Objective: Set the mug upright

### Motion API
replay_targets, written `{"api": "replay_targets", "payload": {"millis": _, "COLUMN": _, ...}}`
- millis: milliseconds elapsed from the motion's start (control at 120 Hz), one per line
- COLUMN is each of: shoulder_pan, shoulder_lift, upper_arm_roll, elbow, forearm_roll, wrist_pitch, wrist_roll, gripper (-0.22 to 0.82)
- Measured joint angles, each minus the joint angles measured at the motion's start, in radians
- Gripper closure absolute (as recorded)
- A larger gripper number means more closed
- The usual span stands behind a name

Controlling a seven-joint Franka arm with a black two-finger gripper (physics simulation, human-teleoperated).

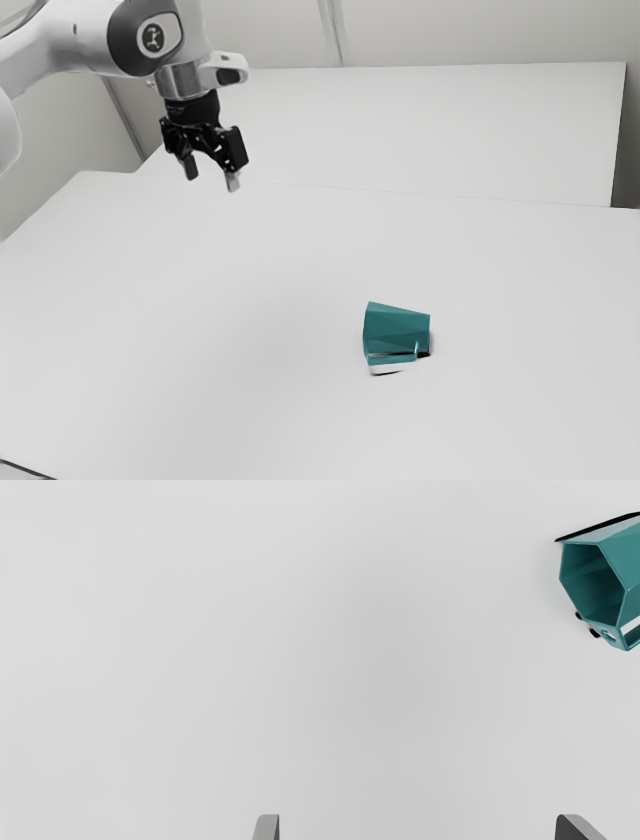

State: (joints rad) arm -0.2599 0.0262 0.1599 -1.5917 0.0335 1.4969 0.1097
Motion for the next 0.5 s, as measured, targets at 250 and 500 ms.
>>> {"api": "replay_targets", "payload": {"millis": 250, "shoulder_pan": 0.050, "shoulder_lift": 0.006, "upper_arm_roll": 0.013, "elbow": -0.056, "forearm_roll": -0.003, "wrist_pitch": 0.132, "wrist_roll": 0.019, "gripper": 0.00}}
{"api": "replay_targets", "payload": {"millis": 500, "shoulder_pan": 0.007, "shoulder_lift": -0.019, "upper_arm_roll": 0.011, "elbow": -0.250, "forearm_roll": -0.111, "wrist_pitch": 0.337, "wrist_roll": 0.027, "gripper": 0.00}}
